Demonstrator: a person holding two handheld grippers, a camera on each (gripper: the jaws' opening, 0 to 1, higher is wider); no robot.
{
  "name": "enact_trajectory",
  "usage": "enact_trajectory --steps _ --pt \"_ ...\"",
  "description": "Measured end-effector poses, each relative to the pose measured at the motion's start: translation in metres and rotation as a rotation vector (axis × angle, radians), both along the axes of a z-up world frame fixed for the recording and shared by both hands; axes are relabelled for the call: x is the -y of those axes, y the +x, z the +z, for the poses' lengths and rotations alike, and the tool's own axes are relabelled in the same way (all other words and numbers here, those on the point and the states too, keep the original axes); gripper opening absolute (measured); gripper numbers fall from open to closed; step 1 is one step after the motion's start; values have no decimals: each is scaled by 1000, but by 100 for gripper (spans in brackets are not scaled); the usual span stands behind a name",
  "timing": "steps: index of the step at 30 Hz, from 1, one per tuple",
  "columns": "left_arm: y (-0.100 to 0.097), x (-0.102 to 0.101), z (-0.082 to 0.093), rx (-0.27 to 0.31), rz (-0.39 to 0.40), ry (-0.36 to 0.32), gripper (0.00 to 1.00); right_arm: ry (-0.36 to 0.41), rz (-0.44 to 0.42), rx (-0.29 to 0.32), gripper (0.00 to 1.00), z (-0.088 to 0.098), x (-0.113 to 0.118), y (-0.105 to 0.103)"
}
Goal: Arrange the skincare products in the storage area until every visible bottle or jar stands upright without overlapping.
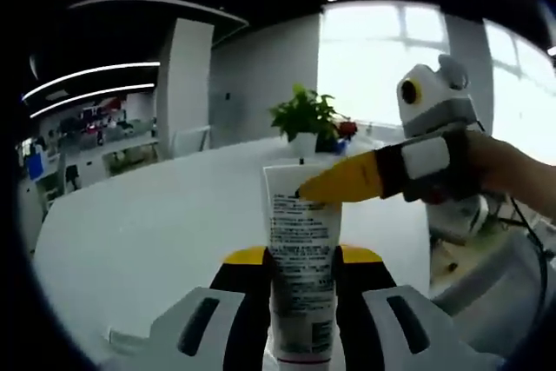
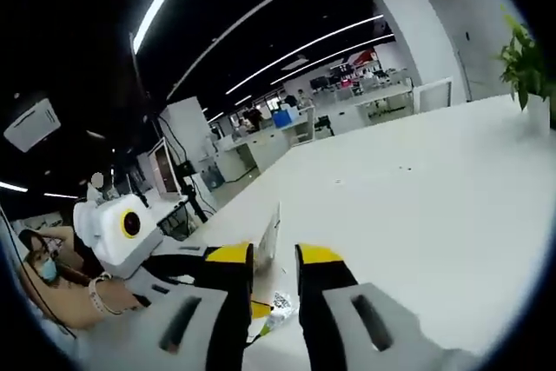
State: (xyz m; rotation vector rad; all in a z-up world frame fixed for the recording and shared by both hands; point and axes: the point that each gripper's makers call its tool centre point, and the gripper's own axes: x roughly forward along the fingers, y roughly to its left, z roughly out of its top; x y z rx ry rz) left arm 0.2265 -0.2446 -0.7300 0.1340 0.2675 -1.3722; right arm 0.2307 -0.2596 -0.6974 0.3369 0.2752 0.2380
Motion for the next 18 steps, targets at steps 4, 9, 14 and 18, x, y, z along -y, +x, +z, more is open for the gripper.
enact_trajectory --steps 4,9,14,18 --pt "0 0 0 8 1 7 24 12 9 13 8 3 -4 -1" --pt "2 1 -1 -1 4 3 24 -14 0 24 6 6 -7 -2" --pt "3 3 -6 -10 3 14 23 -121 20 23 4 4 -7 -1" --pt "4 2 -13 -21 6 27 23 -214 49 34 4 3 -16 0"
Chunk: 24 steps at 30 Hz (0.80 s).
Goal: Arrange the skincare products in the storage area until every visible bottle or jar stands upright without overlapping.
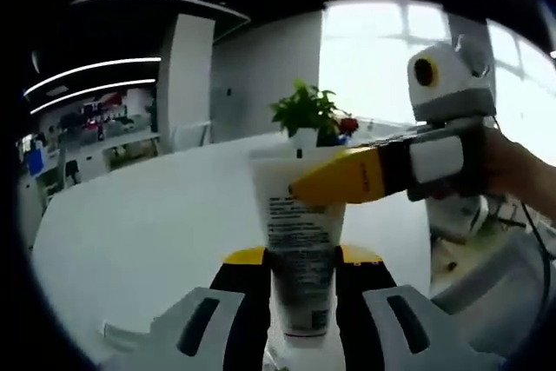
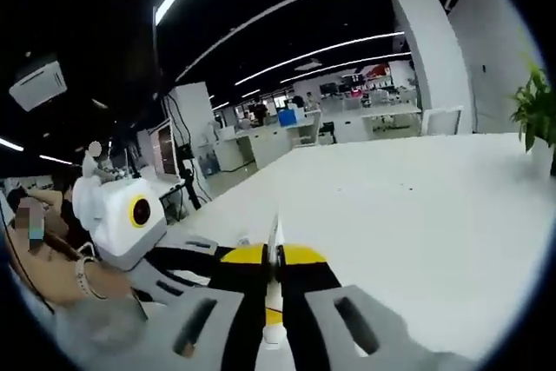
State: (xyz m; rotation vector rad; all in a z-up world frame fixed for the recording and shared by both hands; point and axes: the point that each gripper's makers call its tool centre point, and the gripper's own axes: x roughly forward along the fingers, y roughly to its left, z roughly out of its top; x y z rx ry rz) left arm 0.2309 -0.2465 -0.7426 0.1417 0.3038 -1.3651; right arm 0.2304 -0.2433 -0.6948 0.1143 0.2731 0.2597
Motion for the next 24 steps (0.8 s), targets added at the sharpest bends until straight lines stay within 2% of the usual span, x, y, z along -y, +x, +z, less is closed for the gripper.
enact_trajectory --steps 9,17,24 --pt "1 1 -13 -3 2 29 24 -89 15 16 4 -11 -1 1" --pt "-1 3 -23 15 -13 57 24 -49 -3 16 4 -21 8 1" --pt "-6 2 -21 29 -20 51 26 -45 -8 15 5 -20 6 0"
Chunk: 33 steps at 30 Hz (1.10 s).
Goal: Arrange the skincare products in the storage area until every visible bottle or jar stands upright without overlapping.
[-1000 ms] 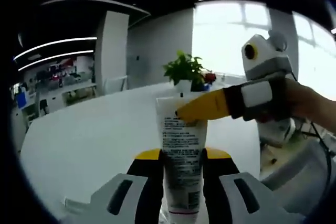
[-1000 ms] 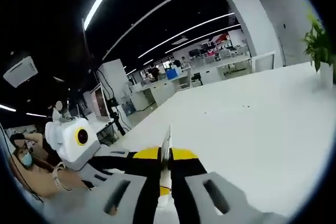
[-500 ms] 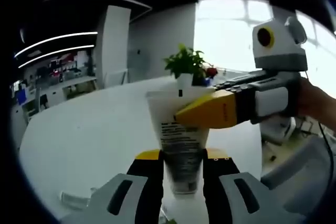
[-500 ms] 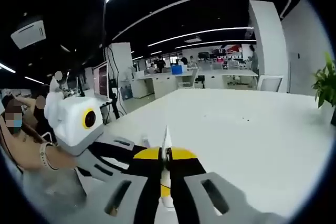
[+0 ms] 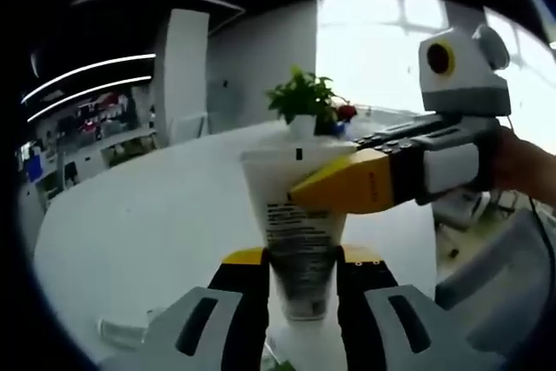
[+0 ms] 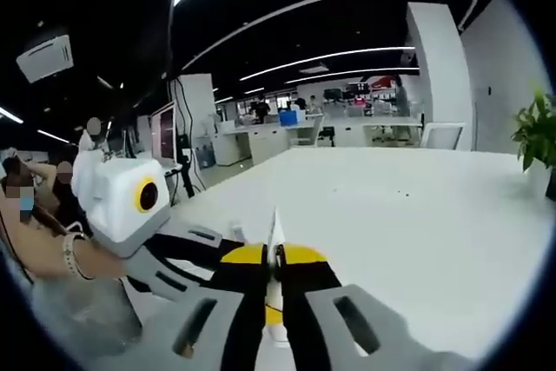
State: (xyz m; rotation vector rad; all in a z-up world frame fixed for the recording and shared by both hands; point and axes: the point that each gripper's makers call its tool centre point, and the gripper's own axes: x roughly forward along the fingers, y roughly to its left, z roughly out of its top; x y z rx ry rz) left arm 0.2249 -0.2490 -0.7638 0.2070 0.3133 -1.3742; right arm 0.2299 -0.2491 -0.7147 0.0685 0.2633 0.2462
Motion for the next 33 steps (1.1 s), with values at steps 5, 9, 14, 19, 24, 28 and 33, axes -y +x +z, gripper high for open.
enact_trajectory --steps 5,9,14,19,24,28,33 --pt "-2 -2 0 8 -20 9 28 -25 8 -7 6 0 -4 -1" --pt "-3 -4 -1 15 -19 12 28 -49 15 -9 7 0 -4 0" --pt "-6 -6 0 26 -33 18 28 -79 5 4 10 5 -1 1" --pt "-9 -6 -2 27 -38 32 30 -88 1 12 19 12 3 -1" --pt "-9 -10 -3 15 -36 42 31 -73 10 10 23 13 4 -9" --pt "-9 -14 -7 31 -44 92 32 -84 17 -4 24 9 4 -18" --pt "-10 -17 -9 41 -46 117 30 -82 22 -22 24 1 5 -28"
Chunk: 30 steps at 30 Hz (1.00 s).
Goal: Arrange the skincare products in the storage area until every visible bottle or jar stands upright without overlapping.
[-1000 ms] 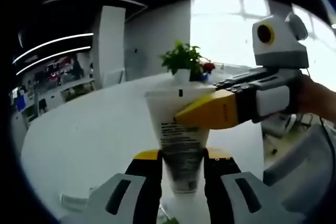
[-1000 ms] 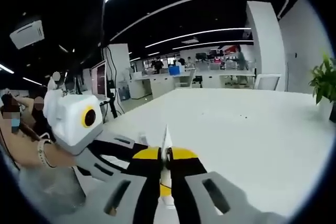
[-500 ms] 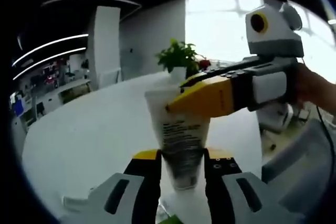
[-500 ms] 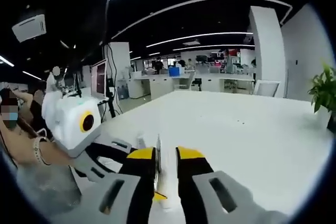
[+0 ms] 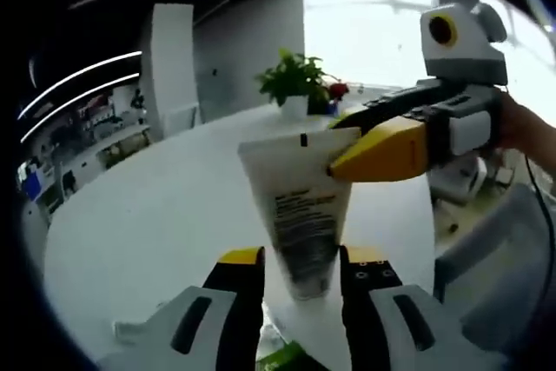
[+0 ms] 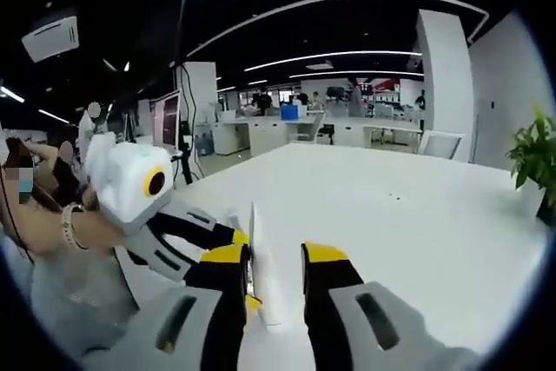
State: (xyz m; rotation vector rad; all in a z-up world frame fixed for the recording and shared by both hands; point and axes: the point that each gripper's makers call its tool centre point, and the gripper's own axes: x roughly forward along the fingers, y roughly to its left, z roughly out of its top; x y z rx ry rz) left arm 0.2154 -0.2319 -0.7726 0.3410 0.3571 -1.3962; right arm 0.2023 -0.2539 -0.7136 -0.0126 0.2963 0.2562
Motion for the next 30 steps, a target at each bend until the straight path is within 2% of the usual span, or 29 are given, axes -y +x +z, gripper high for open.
enact_trajectory --steps 3,10,14,19,23,30 --pt "1 -6 -1 3 3 31 28 -21 5 -37 24 -12 1 -5" --pt "-4 -14 -6 -57 -13 71 25 -22 12 -105 24 -36 5 -8" --pt "-9 -19 -13 -61 -37 117 18 -22 22 -137 24 -48 4 -8" --pt "-15 -16 -18 -73 -65 138 19 -39 55 -192 23 -66 -1 -8" --pt "-16 -16 -18 -75 -72 136 19 -55 73 -213 24 -74 -4 -6" --pt "-19 -12 -24 -71 -85 144 20 -63 102 -211 22 -71 -10 -2"
